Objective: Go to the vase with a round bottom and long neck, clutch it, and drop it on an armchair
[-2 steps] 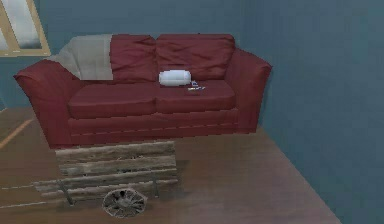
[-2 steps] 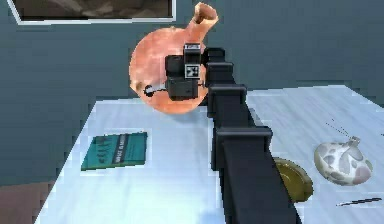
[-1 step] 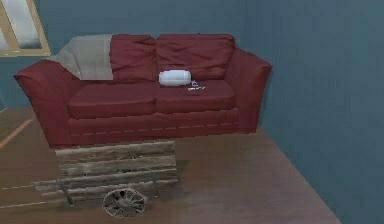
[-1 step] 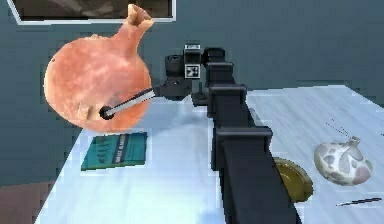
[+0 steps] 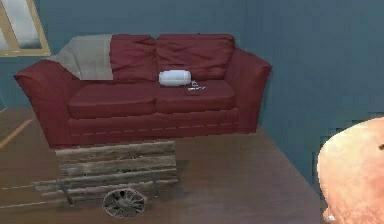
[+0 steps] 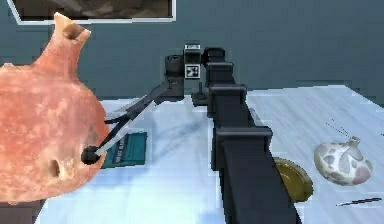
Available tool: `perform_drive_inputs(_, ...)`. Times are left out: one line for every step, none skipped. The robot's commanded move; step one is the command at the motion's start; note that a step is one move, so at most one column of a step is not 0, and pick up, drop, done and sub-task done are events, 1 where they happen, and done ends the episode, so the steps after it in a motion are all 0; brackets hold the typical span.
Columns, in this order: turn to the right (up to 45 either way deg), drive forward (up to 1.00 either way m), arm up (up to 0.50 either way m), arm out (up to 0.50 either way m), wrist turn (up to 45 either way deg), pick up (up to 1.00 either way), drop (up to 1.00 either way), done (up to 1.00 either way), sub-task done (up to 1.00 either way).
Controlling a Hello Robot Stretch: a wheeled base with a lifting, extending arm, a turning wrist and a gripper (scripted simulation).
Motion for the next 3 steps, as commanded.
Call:
perform_drive_inputs(0.0, 0.0, 0.0, 0.0, -21.0, 0.0, 0.0, 0.0, 0.0)
perform_drive_inputs(0.0, 0.0, 0.0, -0.3, 0.0, 0.0, 0.0, 0.0, 0.0)
perform_drive_inputs(45.0, 0.0, 0.0, 0.0, 0.0, 0.0, 0.0, 0.0, 0.0)
